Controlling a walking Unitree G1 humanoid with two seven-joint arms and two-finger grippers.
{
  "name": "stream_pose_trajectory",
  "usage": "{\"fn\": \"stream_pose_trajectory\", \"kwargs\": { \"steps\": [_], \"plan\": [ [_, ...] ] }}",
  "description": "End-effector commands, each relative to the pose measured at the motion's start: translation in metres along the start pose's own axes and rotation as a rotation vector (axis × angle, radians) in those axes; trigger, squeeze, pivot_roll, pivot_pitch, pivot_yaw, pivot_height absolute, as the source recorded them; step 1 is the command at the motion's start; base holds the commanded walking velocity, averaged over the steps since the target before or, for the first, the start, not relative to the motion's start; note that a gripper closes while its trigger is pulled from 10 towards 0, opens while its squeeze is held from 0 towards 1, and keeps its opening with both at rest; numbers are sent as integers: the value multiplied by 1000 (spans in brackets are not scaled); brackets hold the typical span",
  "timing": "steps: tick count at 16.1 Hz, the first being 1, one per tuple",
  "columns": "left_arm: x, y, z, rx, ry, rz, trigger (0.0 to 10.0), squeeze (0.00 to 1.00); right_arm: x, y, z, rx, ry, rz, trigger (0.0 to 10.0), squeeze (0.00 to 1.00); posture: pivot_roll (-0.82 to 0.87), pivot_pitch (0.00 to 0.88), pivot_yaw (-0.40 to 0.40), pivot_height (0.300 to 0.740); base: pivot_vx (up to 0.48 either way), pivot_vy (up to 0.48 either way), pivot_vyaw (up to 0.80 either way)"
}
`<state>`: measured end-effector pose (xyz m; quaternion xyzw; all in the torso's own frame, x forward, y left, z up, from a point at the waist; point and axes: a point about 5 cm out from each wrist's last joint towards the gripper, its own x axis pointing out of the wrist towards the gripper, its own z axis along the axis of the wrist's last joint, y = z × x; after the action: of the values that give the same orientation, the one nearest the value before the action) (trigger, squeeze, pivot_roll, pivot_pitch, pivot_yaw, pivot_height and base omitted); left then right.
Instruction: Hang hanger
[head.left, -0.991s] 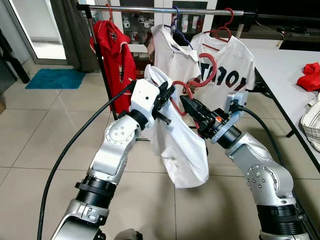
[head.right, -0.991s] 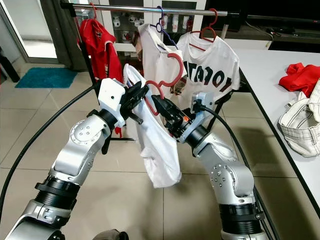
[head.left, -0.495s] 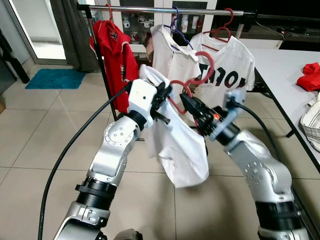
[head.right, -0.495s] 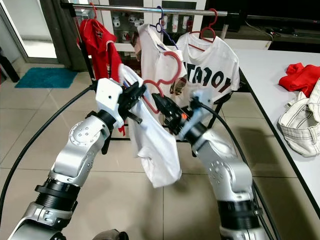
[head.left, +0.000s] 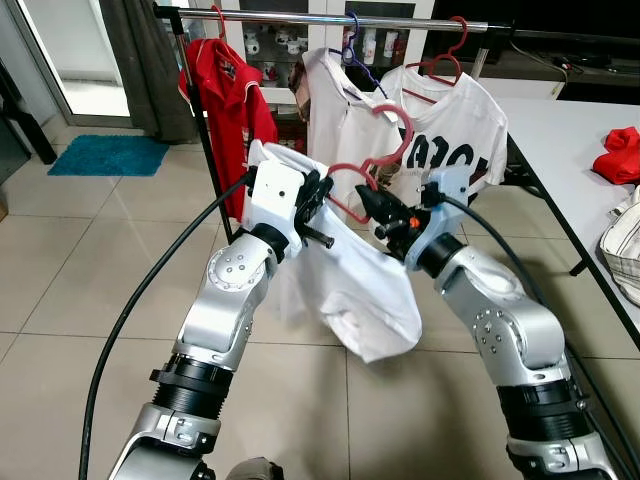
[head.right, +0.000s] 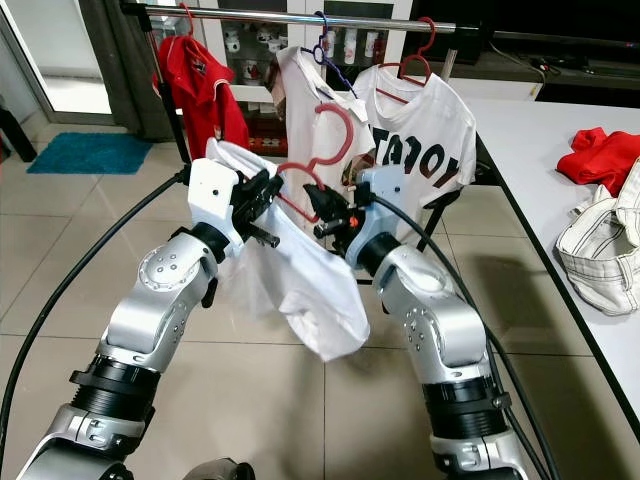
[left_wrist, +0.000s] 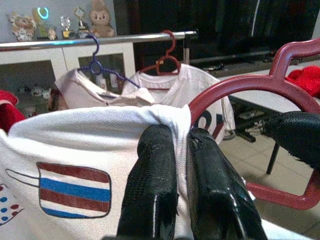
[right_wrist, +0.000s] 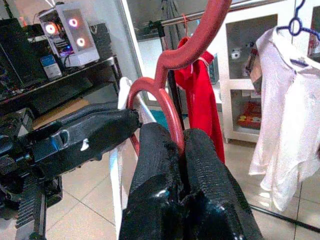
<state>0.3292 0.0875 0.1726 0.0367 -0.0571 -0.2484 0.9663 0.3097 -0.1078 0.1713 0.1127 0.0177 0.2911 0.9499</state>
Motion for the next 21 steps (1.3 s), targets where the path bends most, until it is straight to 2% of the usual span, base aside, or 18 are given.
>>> {"fn": "stream_pose_trajectory", "kwargs": {
  "steps": [1,2,3,5,6,8,11,12,13,14,18,20,21],
  "plan": [
    [-8,29,9,39,-23,104,0,0,-19,-34,-4,17,8,-180,10000,0,-53,0,-5,740,0,0,0],
    [-7,28,0,95,41,75,0,0,-18,-22,1,57,-37,-85,10000,0,-53,0,-4,740,0,0,0],
    [-6,30,-3,119,61,84,0,0,-19,-11,4,76,-65,6,10000,0,-53,0,-3,740,0,0,0],
    [-2,34,-4,166,65,83,0,0,-25,9,9,148,-114,182,10000,0,-52,0,-3,740,0,0,0],
    [0,34,-3,160,60,80,39,0,-27,15,9,168,-120,237,10000,0,-52,0,-3,740,0,0,0],
    [2,34,0,151,39,65,0,0,-31,18,7,166,-103,270,10000,0,-52,0,-3,740,0,0,0],
    [2,30,6,111,-1,45,275,0,-28,9,3,138,-81,176,10000,0,-58,0,6,740,0,0,0],
    [2,30,6,91,-14,63,10000,0,-27,7,4,136,-85,158,10000,0,-58,0,4,740,0,0,0],
    [2,29,8,58,-31,58,10000,310,-27,5,6,137,-89,145,10000,0,-57,0,2,740,0,0,0],
    [2,28,9,57,-38,57,10000,1000,-27,2,6,137,-93,129,10000,0,-56,0,1,740,0,0,0],
    [-1,26,11,58,-46,93,10000,1000,-25,-5,9,144,-109,72,10000,0,-58,0,-1,740,0,0,0],
    [-3,22,10,71,-45,101,10000,0,-25,-7,10,146,-113,67,10000,0,-59,0,-3,740,0,0,0],
    [-3,20,10,89,-45,94,10000,0,-24,-7,11,147,-116,66,10000,0,-60,0,-5,740,0,0,0]
  ]
}}
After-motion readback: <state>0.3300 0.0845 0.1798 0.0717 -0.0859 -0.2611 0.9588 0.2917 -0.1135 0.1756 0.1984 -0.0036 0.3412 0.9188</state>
